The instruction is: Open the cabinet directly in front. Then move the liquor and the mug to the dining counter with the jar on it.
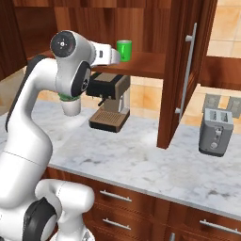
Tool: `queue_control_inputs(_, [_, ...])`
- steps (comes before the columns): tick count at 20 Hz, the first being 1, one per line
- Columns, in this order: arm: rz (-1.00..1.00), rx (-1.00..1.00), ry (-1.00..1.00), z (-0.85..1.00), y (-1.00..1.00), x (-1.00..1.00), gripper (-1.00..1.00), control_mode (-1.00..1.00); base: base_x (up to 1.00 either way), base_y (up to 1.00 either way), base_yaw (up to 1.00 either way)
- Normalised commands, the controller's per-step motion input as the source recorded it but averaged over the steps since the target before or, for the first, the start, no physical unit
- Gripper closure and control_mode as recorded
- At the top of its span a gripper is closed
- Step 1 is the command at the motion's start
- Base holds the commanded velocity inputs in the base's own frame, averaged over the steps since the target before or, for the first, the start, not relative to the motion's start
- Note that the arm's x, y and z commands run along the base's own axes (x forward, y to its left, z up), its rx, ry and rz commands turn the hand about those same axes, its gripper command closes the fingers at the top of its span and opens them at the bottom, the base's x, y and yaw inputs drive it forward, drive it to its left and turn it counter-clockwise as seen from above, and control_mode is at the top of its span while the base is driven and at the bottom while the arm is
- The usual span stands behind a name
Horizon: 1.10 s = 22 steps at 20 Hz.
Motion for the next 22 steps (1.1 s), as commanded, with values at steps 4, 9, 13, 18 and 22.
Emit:
queue_control_inputs(4, [0.00,0.00,-0.04,0.00,0.00,0.00,-1.00,-1.00,0.00,0.00,0.00])
queue_control_inputs(9, [0.00,0.00,-0.01,0.00,0.00,0.00,-1.00,-1.00,0.00,0.00,0.00])
queue_control_inputs(13, [0.00,0.00,0.00,0.00,0.00,0.01,-1.00,-1.00,0.00,0.00,0.00])
queue_control_inputs(18, [0.00,0.00,0.00,0.00,0.00,0.16,-1.00,-1.00,0.00,0.00,0.00])
queue_control_inputs(22, [0.00,0.00,0.00,-0.02,0.00,0.32,-1.00,-1.00,0.00,0.00,0.00])
